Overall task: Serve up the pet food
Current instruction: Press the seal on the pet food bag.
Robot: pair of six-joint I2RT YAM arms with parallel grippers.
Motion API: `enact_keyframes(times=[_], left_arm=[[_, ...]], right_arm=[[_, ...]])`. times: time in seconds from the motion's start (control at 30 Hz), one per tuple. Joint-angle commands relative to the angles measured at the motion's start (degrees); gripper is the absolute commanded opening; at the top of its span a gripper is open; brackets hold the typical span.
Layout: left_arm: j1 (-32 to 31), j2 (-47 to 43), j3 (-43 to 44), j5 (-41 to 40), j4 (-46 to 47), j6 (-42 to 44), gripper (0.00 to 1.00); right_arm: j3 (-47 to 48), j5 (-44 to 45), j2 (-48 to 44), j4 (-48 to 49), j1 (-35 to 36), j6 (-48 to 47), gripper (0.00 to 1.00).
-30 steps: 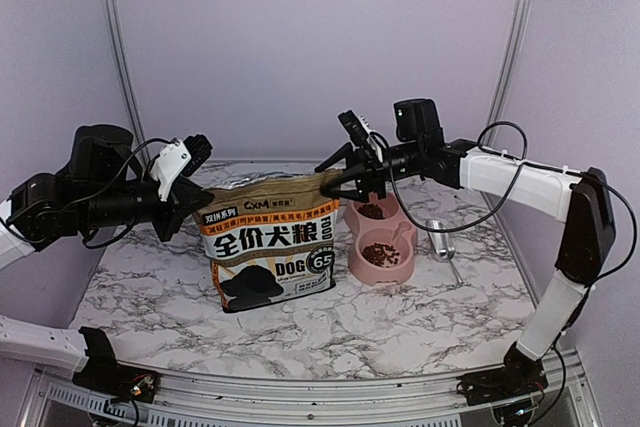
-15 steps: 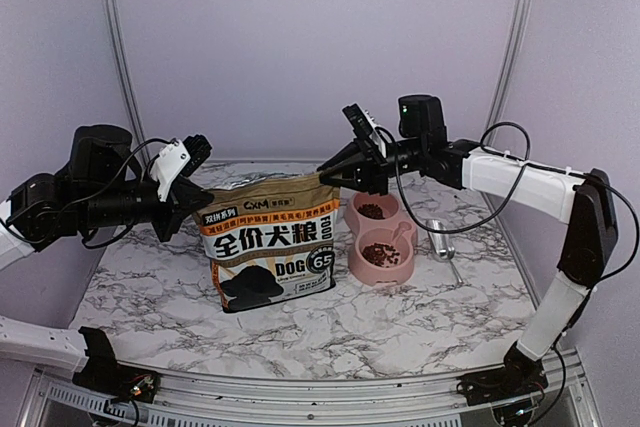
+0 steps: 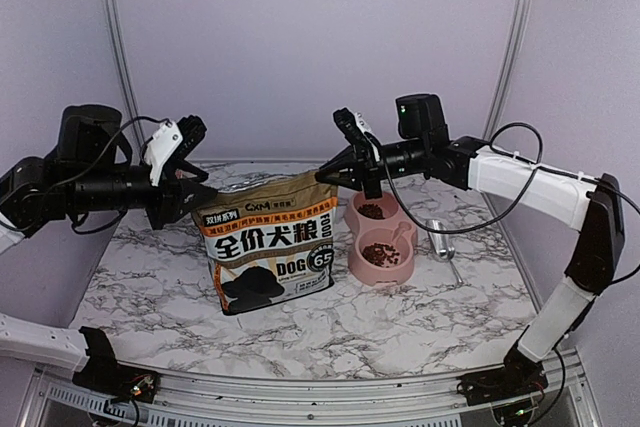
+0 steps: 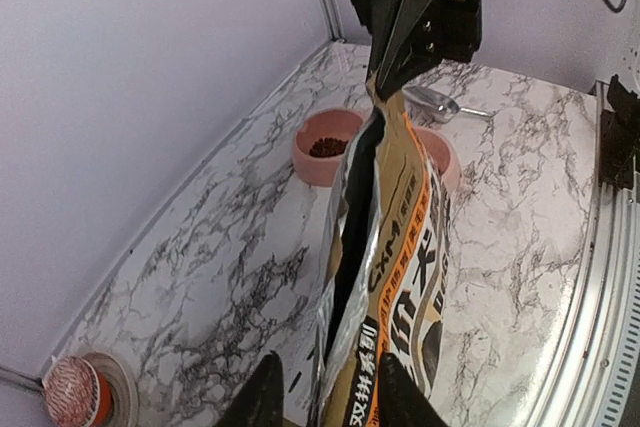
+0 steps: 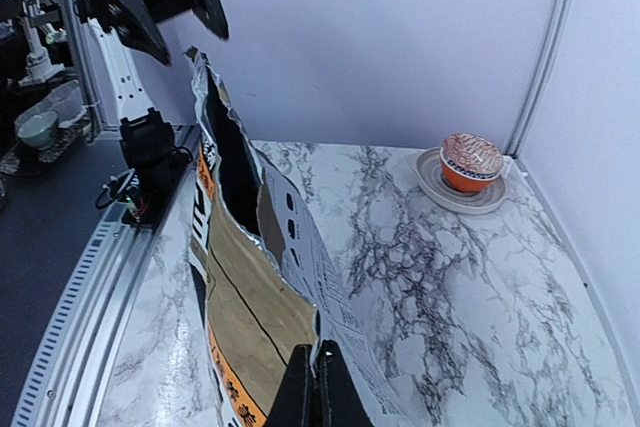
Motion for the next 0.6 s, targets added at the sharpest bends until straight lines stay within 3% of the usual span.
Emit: enact_keyframes(times=[0.0, 0.07, 0.17, 0.43, 0.57], left_arm=[[0.19, 3.92, 12.59, 8.83, -2.47, -1.52, 0.65], [0.0, 6.59, 15.31, 11.6, -3.42, -2.28, 0.83], [-0.54, 10.58, 18.35, 13.91, -4.6, -2.03, 0.94], [-4.33, 22.59, 25.84, 15.39, -4.5, -1.55, 0.97], [-6.35, 28.0, 29.36, 14.06, -4.58, -0.84, 0.93]], right_arm=[[-2.77, 12.51, -4.79, -2.31, 2.33, -5.73, 0.0], [-5.63, 14.77, -6.82, 0.4, 3.08, -6.44, 0.0], [-7.27, 15.37, -8.37, 0.86, 3.94, -8.16, 0.0], [-12.3, 13.73, -14.92, 4.33, 4.18, -8.54, 0.0], [-15.52, 10.22, -18.11, 6.75, 4.18, -8.62, 0.0]])
